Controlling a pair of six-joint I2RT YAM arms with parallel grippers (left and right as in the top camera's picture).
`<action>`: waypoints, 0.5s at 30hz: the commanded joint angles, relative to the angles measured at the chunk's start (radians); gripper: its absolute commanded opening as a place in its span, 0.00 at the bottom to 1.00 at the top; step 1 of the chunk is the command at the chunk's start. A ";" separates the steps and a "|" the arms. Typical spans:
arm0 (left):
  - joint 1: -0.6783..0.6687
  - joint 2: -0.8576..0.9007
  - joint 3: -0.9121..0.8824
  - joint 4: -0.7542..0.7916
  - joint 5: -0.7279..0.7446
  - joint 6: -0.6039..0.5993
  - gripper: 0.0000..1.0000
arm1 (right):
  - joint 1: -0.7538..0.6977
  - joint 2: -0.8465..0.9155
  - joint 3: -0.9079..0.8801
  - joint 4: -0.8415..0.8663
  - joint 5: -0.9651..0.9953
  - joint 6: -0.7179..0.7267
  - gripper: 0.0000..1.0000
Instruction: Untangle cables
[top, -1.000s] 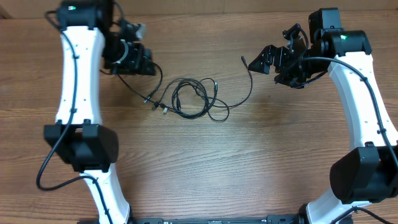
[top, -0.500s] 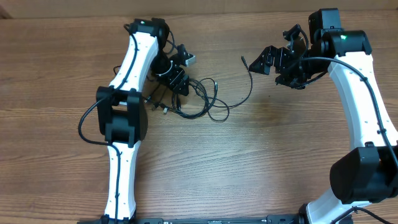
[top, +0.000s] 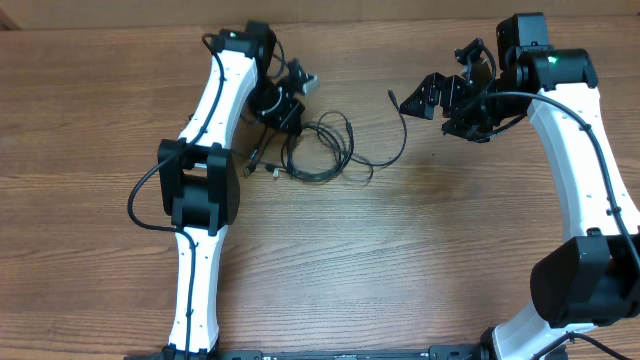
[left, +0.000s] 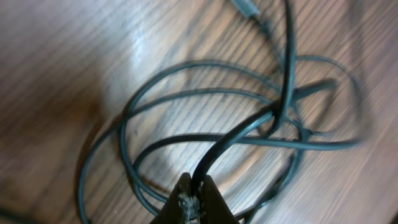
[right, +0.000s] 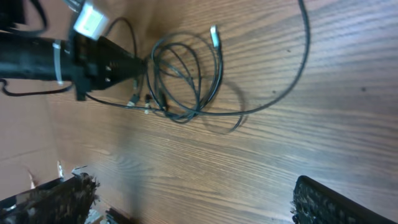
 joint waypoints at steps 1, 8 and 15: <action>0.015 -0.171 0.232 -0.018 0.092 -0.182 0.04 | -0.003 -0.020 0.016 0.019 -0.079 -0.035 1.00; -0.001 -0.429 0.330 -0.025 0.093 -0.247 0.04 | 0.000 -0.020 0.016 0.029 -0.090 -0.035 1.00; -0.002 -0.574 0.331 -0.041 0.096 -0.335 0.04 | 0.002 -0.020 0.016 0.029 -0.093 -0.034 1.00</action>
